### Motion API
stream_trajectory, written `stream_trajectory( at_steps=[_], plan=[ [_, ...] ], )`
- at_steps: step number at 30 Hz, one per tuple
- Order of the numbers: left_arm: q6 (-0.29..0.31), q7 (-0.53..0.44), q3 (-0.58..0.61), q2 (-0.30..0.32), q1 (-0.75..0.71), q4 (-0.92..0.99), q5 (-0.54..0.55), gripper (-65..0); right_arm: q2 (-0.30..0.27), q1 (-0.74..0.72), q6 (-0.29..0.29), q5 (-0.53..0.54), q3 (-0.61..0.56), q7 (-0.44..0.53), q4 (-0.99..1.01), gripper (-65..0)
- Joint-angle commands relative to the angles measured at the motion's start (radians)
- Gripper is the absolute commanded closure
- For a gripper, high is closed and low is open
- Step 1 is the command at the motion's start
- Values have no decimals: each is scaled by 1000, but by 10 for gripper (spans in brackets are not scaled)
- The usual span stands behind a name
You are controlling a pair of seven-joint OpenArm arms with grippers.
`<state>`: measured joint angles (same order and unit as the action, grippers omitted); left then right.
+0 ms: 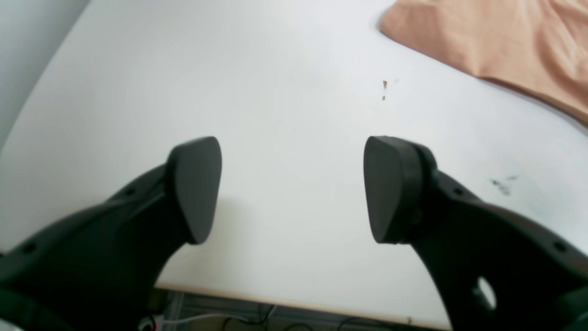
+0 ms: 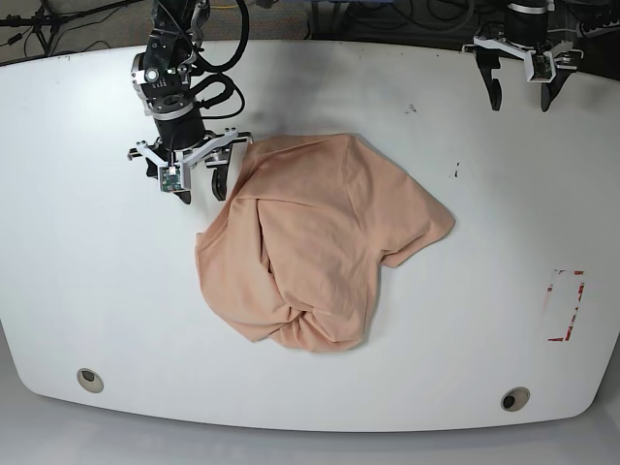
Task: Fold the T-shirt properly
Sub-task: 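Lower the right gripper onto the shirt fabric and close on it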
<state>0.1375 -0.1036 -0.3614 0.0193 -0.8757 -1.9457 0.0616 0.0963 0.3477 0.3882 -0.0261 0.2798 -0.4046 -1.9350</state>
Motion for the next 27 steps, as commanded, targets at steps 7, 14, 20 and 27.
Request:
stream_trajectory(
  at_steps=[7,14,20,27],
  plan=[
    [-9,-34,-1,4,6,-17,0,-446,-43,32,0,14,-50,26,-43,-322],
    [-9,-26,9,6,12,-20,5,-447,-93,17,12,21,-111,-5,-42,-335],
    [-9,-27,4,6,15,-20,2,-446,-84,-30,13,21,-133,-27,-25,-330],
    [-12,-34,-11,6,11,-38,2,-453,-67,-162,20,20,-163,-65,47,-325]
  ],
)
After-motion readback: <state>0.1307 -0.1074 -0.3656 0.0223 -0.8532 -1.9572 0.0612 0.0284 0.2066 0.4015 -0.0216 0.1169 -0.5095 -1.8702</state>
